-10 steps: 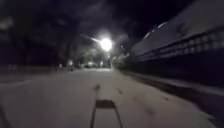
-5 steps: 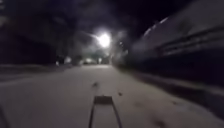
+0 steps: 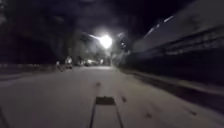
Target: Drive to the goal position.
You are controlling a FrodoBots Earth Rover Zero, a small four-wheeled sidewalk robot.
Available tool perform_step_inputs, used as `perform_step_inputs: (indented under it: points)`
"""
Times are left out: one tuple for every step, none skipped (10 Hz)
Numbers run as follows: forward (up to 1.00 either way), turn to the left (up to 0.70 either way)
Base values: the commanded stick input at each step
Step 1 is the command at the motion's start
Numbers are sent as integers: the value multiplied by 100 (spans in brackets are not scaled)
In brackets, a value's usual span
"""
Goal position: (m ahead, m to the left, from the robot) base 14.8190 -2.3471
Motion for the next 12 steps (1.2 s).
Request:
perform_step_inputs:
  points:
    - [70, 0]
    - [70, 0]
    - [70, 0]
    - [70, 0]
    - [70, 0]
    - [70, -6]
    - [70, -26]
    - [70, -33]
    - [70, -35]
    - [70, -35]
    - [70, -35]
    - [70, -35]
